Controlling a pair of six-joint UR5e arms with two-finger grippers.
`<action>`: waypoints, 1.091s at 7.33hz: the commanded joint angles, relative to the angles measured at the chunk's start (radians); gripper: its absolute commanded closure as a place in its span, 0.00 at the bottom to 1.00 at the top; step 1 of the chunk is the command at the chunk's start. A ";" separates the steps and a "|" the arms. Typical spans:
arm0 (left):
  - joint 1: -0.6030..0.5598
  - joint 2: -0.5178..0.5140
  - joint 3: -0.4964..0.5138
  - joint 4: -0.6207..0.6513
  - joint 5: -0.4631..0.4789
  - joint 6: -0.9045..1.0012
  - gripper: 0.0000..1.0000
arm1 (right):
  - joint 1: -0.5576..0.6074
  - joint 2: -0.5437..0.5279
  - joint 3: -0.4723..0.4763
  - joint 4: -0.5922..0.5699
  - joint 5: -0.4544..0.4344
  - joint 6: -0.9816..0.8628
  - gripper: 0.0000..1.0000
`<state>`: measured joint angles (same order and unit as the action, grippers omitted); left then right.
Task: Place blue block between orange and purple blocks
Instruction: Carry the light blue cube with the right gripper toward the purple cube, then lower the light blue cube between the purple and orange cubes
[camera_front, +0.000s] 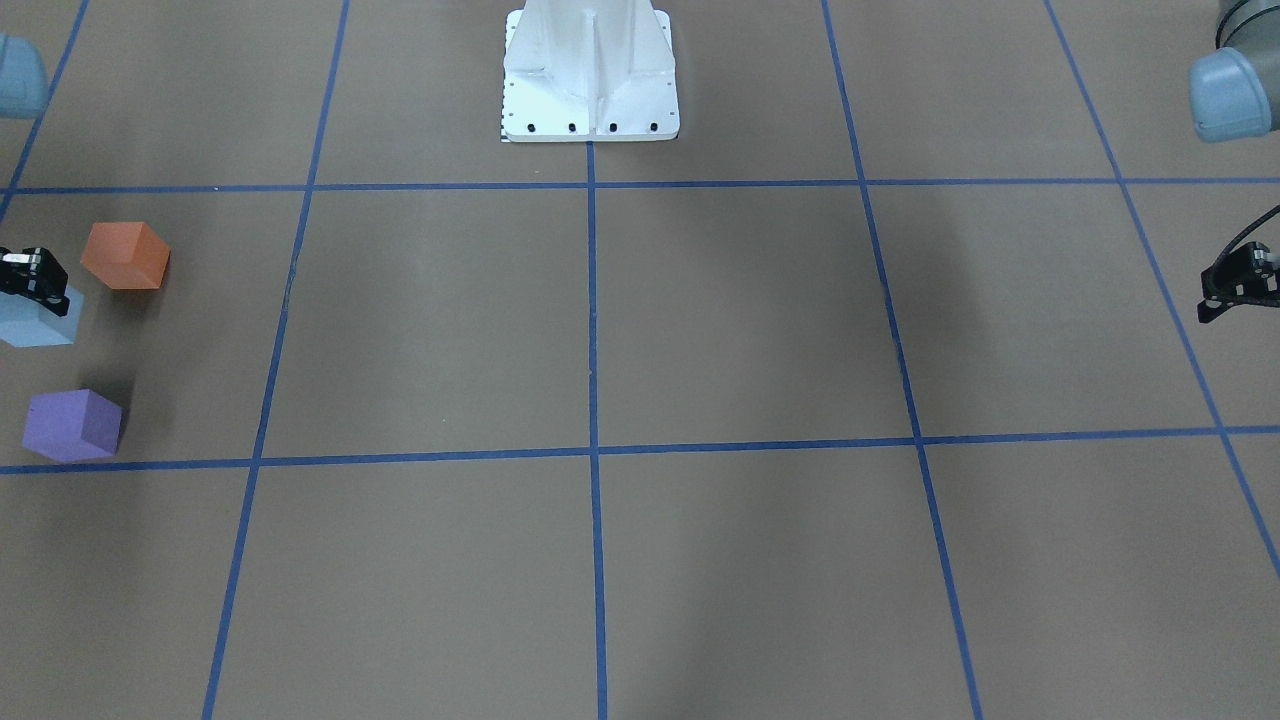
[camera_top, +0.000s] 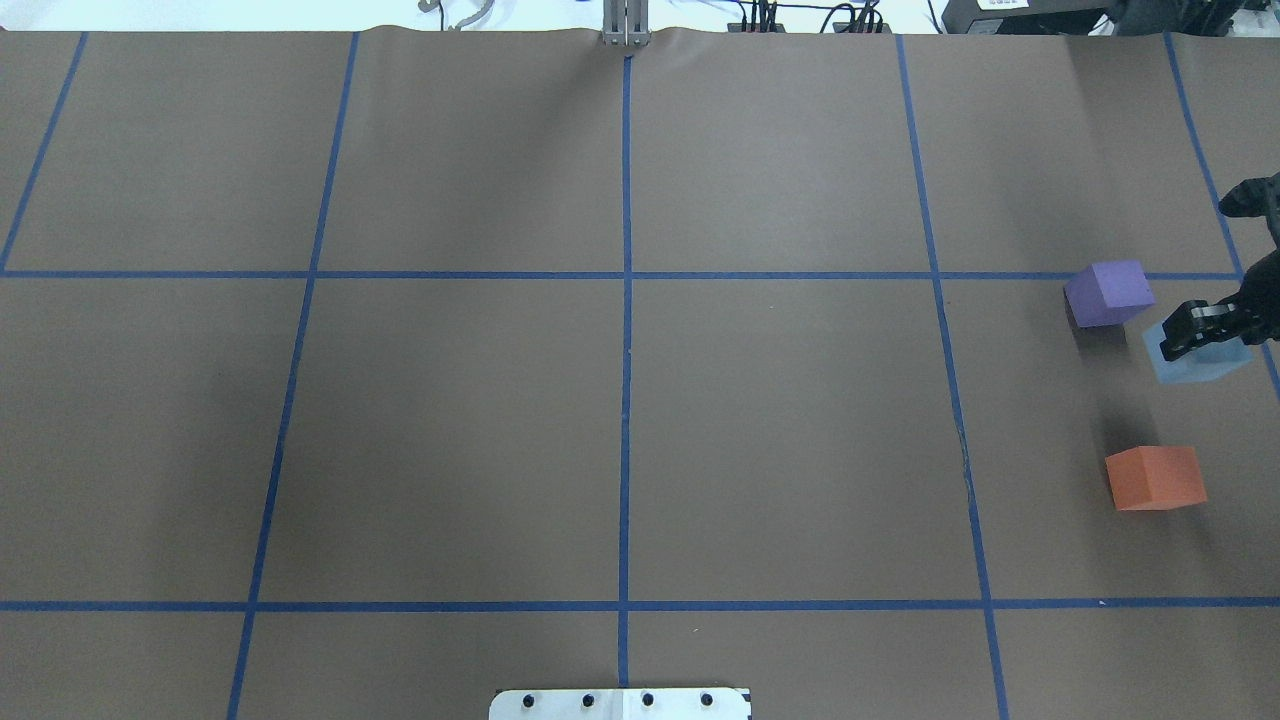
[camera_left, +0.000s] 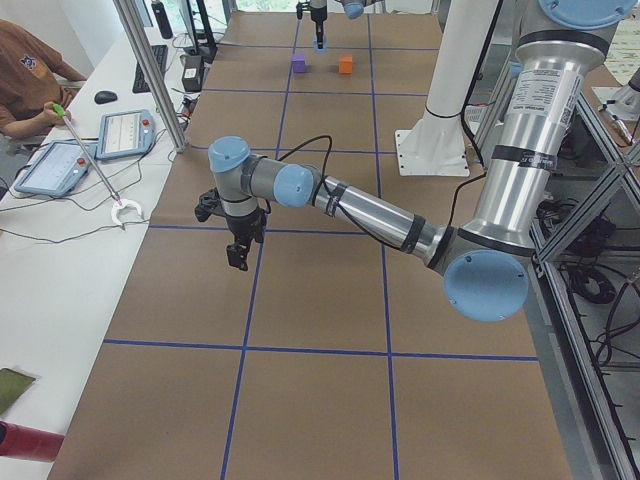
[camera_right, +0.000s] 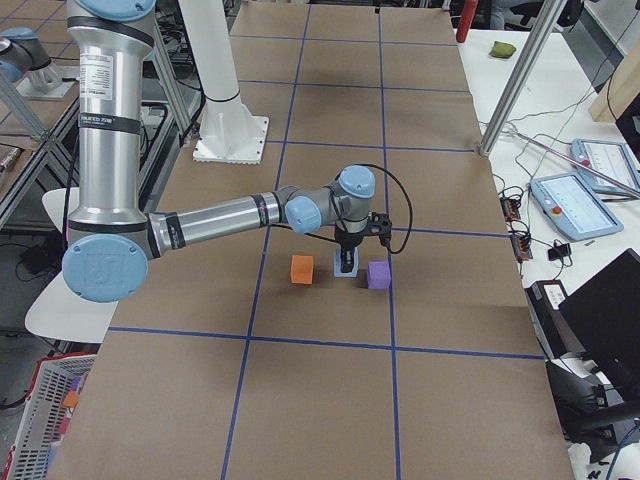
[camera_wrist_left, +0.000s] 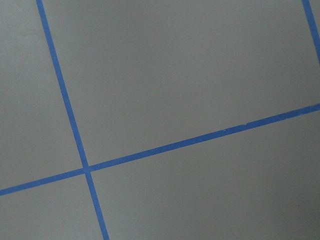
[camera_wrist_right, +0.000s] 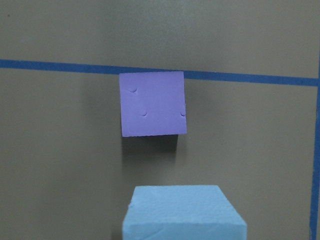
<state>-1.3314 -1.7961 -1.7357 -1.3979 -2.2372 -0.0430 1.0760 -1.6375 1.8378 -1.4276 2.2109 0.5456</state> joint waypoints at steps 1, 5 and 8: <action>0.000 0.000 0.007 -0.003 0.001 0.000 0.00 | -0.060 0.010 -0.026 0.003 -0.003 0.028 1.00; 0.001 0.001 0.007 -0.003 0.001 0.000 0.00 | -0.073 0.062 -0.117 0.003 0.000 0.028 1.00; 0.001 0.000 0.013 -0.004 0.001 0.000 0.00 | -0.100 0.087 -0.137 0.003 0.000 0.028 1.00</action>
<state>-1.3300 -1.7956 -1.7244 -1.4015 -2.2365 -0.0430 0.9825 -1.5573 1.7109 -1.4257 2.2105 0.5746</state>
